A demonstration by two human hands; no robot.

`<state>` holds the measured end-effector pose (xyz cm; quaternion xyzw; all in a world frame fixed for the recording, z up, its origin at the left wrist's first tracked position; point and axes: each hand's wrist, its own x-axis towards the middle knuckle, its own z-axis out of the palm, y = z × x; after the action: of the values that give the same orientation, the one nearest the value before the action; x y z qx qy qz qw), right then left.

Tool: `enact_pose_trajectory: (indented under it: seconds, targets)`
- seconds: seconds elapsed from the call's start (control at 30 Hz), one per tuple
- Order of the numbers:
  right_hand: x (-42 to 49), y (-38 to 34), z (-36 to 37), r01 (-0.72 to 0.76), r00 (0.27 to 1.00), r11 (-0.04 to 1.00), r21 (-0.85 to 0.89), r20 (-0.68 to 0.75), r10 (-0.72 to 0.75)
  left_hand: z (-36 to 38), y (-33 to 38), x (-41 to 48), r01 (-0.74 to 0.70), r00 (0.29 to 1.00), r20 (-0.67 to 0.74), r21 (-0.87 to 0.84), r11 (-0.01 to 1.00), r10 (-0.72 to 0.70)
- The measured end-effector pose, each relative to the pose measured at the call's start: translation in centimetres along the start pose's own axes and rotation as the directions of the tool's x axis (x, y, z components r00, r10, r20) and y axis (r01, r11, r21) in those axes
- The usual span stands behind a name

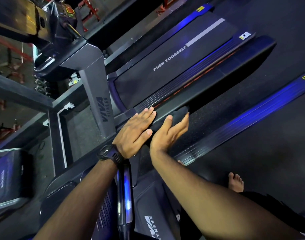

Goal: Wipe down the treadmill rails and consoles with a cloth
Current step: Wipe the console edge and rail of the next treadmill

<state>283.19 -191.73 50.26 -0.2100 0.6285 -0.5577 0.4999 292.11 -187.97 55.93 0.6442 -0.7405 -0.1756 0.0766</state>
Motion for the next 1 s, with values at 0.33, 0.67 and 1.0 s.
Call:
enact_pose_trajectory:
  seconds: [0.33,0.67,1.0]
  targets:
    - [-2.9,0.3,-0.5,0.094,0.992,0.995,-0.038,0.084,-0.091,0.0,-0.3,-0.7,-0.002,1.000,-0.002,-0.011,1.000,0.002]
    - [-5.8,0.9,-0.5,0.017,0.987,0.998,-0.066,0.162,-0.006,-0.1,-0.8,-1.9,0.033,0.999,-0.010,0.006,0.999,-0.033]
    - [-7.2,1.7,-0.6,-0.197,0.945,0.969,-0.149,0.236,0.228,0.0,-1.4,-3.8,0.096,0.995,-0.008,0.015,0.995,-0.096]
